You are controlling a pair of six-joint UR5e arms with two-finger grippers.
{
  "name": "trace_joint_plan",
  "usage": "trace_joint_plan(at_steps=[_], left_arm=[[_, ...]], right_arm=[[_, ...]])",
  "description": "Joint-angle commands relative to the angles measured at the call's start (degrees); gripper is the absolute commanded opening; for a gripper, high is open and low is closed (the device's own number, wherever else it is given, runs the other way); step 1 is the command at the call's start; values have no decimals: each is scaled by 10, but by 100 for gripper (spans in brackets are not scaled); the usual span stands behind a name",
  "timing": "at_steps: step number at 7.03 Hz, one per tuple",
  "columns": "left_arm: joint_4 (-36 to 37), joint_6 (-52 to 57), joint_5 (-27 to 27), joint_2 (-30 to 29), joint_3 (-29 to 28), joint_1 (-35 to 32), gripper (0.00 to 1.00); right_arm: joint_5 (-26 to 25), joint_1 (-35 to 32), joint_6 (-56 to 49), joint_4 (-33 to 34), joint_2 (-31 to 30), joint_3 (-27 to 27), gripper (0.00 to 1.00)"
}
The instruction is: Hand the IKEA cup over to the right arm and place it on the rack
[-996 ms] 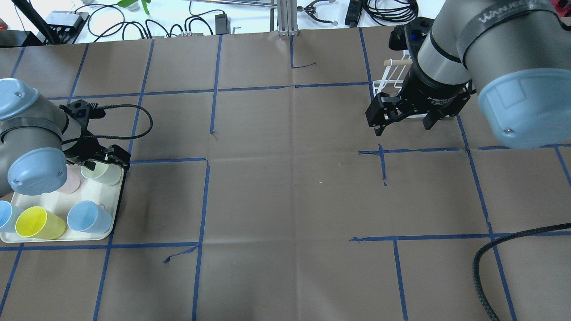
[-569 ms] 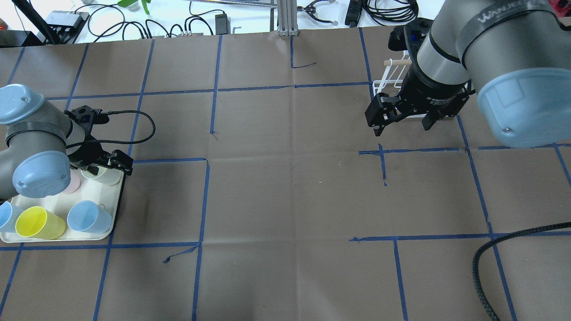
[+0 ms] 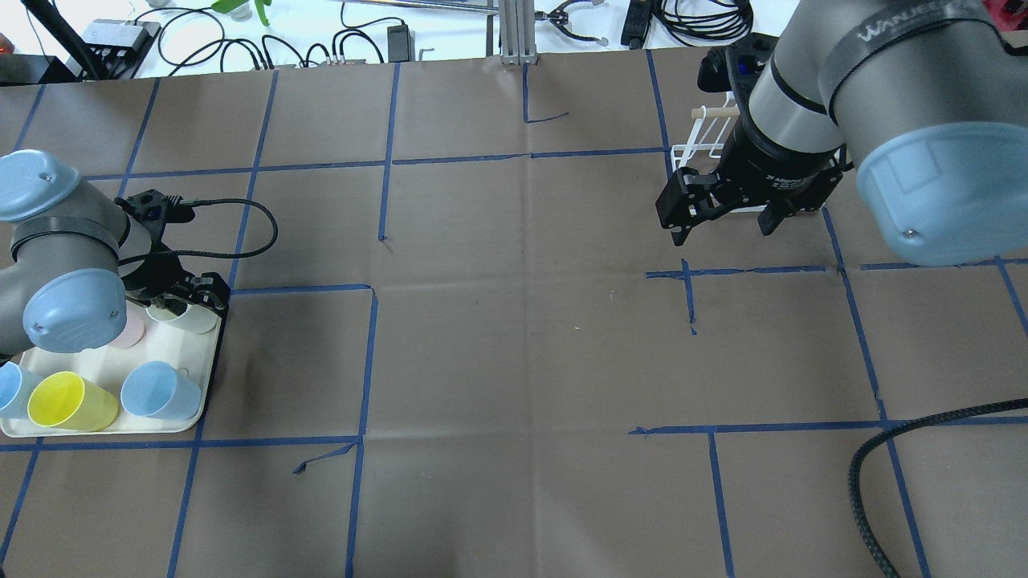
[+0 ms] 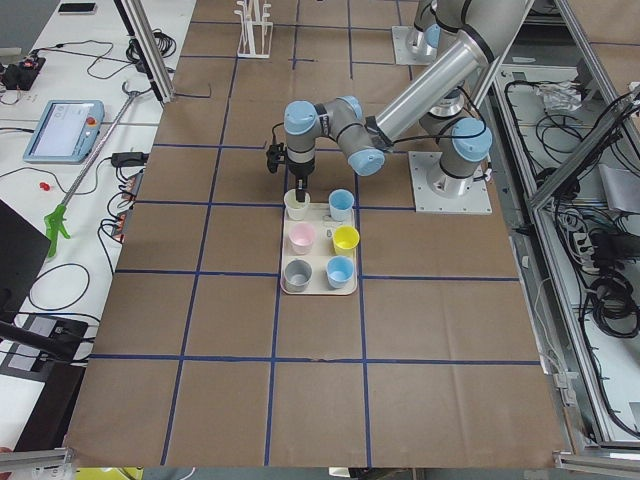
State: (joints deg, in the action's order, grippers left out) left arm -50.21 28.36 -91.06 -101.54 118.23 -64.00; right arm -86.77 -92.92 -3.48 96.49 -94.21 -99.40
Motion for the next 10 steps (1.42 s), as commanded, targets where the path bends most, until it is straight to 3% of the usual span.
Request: trace_joint_plan(at_steps=[1, 3, 5, 7, 8, 10], left_arm=[[-10, 0, -30, 0, -13, 0, 0], [-16, 0, -39, 8, -17, 1, 0], [-86, -1, -38, 28, -74, -2, 0], [-255, -7, -32, 35, -207, -7, 0], [-291, -8, -25, 26, -262, -12, 0], [-289, 3, 42, 6, -315, -24, 0]], right_arm=[[3, -1, 0, 0, 2, 2, 100], [80, -1, 0, 0, 9, 1, 100], [84, -1, 3, 35, 11, 0, 100], [84, -4, 73, 216, 25, -24, 100], [87, -6, 150, 268, 31, -39, 100], [189, -6, 284, 366, 38, -70, 100]])
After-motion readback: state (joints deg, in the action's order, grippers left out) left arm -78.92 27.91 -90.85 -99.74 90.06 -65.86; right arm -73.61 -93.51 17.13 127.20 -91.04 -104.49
